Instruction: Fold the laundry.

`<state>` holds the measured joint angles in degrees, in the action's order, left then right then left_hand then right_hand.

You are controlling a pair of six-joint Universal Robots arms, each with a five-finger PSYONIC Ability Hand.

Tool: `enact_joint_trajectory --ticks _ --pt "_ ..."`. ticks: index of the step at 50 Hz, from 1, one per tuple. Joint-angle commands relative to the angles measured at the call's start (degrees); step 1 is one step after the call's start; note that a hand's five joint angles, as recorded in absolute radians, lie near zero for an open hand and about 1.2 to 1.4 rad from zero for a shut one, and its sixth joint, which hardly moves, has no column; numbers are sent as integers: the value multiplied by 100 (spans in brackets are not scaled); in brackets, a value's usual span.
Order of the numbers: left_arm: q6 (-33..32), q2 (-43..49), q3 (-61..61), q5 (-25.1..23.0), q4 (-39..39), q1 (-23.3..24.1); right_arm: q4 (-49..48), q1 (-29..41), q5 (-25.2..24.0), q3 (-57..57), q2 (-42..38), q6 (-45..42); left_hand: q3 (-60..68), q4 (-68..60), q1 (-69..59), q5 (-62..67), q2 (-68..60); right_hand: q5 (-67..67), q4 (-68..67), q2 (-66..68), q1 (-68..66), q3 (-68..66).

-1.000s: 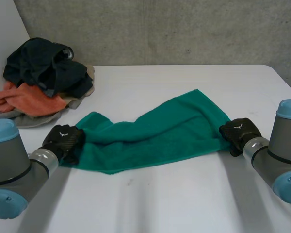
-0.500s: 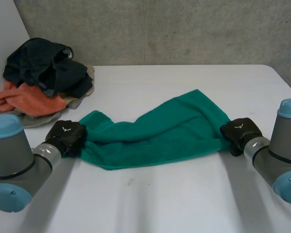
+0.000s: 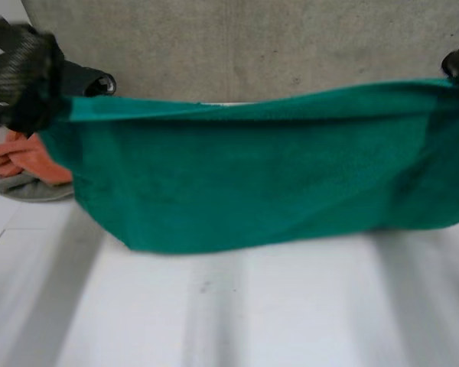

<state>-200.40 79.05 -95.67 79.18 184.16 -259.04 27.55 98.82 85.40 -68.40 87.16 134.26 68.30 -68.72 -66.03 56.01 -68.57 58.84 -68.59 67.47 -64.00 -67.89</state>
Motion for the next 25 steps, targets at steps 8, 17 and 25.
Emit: enact_joint_trajectory --ticks 8,17,25 --pt "10 3694 3145 378 -64 819 -995 199 240 1653 -2712 -32 1169 -1128 -1397 1399 -1143 1116 -1141 1253 -1600 -1211" --pt "396 4145 5119 1020 2526 899 -4387 375 794 2358 -2757 1084 1169 -1128 -1397 1399 -1143 1116 -1141 1253 -1600 -1211" --pt "441 4207 5076 1504 2661 846 -5058 375 803 2094 -2484 1164 1169 -1128 -1397 1399 -1143 1116 -1141 1253 -1600 -1211"
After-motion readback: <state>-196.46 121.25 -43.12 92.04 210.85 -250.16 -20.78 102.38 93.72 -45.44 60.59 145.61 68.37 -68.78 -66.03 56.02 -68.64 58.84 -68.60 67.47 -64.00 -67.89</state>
